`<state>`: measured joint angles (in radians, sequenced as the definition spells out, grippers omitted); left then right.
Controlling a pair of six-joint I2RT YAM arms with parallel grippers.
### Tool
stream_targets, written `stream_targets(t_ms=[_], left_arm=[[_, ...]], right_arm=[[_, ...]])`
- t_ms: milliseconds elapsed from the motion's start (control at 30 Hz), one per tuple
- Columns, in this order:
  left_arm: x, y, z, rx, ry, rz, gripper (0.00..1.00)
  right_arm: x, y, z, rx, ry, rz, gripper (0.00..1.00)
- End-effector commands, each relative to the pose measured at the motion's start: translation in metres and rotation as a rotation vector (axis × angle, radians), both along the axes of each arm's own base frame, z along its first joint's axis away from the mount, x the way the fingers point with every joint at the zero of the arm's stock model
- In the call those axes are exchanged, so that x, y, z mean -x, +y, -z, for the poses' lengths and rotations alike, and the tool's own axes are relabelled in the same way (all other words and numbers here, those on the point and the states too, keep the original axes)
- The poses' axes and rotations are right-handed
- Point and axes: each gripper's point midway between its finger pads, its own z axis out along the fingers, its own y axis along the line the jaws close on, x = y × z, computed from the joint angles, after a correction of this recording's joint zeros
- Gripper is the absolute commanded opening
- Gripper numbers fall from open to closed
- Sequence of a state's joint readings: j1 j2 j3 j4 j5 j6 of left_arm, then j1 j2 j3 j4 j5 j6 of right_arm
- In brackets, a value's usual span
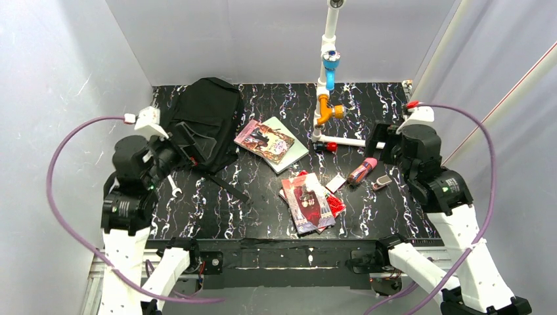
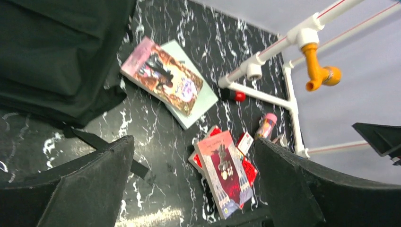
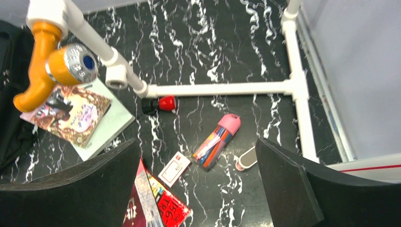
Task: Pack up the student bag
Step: Adjust the student bag at the center of the board.
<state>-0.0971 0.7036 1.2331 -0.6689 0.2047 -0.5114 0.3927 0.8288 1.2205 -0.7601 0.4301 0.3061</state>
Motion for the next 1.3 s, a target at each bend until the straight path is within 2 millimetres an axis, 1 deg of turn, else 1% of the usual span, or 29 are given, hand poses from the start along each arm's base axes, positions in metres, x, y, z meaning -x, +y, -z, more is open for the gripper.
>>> stream_targets(t_ms=[0,67,200,267,300,367,433,500,533,567,600,633,700,733,767,833,900,933,1033,1067,1133,1167,1200,1267], left_arm=[[-0.004,-0.026,0.034,0.062,0.157,0.137,0.99],[-0.008,-0.033,0.048,0.078,0.216,0.175,0.99],[-0.018,-0.044,0.076,0.088,0.331,0.243,0.99],[-0.027,-0.042,0.087,0.078,0.365,0.231,0.99],[-0.037,-0.038,0.094,0.059,0.383,0.198,0.99],[-0.060,-0.020,0.107,-0.015,0.415,0.082,0.99],[-0.084,-0.011,0.117,-0.077,0.457,0.035,0.99],[-0.110,-0.015,0.124,-0.100,0.511,0.055,0.90],[-0.122,-0.017,0.127,-0.107,0.542,0.069,0.88],[-0.137,-0.021,0.128,-0.117,0.557,0.082,0.87],[-0.152,-0.024,0.134,-0.144,0.573,0.081,0.86],[-0.168,-0.026,0.132,-0.180,0.563,0.073,0.86],[-0.204,-0.027,0.136,-0.305,0.537,0.041,0.87],[-0.226,-0.024,0.137,-0.388,0.515,0.006,0.87],[-0.244,-0.022,0.143,-0.467,0.507,-0.020,0.88],[-0.287,-0.022,0.152,-0.564,0.480,-0.051,0.88],[-0.317,-0.017,0.165,-0.616,0.465,-0.097,0.90],[-0.329,-0.018,0.170,-0.632,0.455,-0.100,0.91],[-0.358,-0.024,0.184,-0.670,0.411,-0.098,0.95],[-0.365,-0.025,0.190,-0.700,0.395,-0.104,0.96],[-0.374,-0.020,0.199,-0.793,0.370,-0.142,0.96],[-0.377,-0.016,0.204,-0.826,0.367,-0.165,0.94],[-0.378,-0.015,0.208,-0.842,0.368,-0.166,0.89],[-0.380,-0.014,0.215,-0.864,0.373,-0.160,0.68]], right_arm=[[0.005,0.041,0.026,-0.096,0.032,-0.206,1.00],[0.009,0.053,0.042,-0.129,0.063,-0.265,1.00],[0.013,0.069,0.080,-0.176,0.168,-0.311,1.00],[0.017,0.080,0.097,-0.208,0.226,-0.356,1.00],[0.019,0.090,0.104,-0.240,0.258,-0.401,1.00],[0.026,0.108,0.119,-0.299,0.319,-0.476,1.00],[0.032,0.121,0.133,-0.338,0.375,-0.523,1.00],[0.036,0.137,0.133,-0.363,0.371,-0.580,1.00],[0.039,0.146,0.131,-0.367,0.357,-0.609,1.00],[0.044,0.157,0.129,-0.367,0.348,-0.643,1.00],[0.049,0.167,0.127,-0.365,0.339,-0.673,1.00],[0.053,0.175,0.127,-0.359,0.339,-0.694,1.00],[0.061,0.189,0.132,-0.348,0.367,-0.726,1.00],[0.064,0.195,0.136,-0.342,0.383,-0.743,1.00],[0.067,0.200,0.139,-0.338,0.397,-0.752,1.00],[0.072,0.207,0.143,-0.332,0.412,-0.763,1.00],[0.075,0.210,0.141,-0.333,0.407,-0.772,1.00],[0.077,0.210,0.140,-0.334,0.403,-0.773,1.00],[0.076,0.203,0.138,-0.313,0.387,-0.752,1.00],[0.076,0.199,0.139,-0.301,0.384,-0.741,1.00],[0.075,0.194,0.144,-0.278,0.385,-0.721,1.00],[0.075,0.192,0.146,-0.271,0.386,-0.713,1.00],[0.075,0.191,0.148,-0.268,0.389,-0.708,1.00],[0.074,0.191,0.153,-0.265,0.396,-0.702,1.00]])
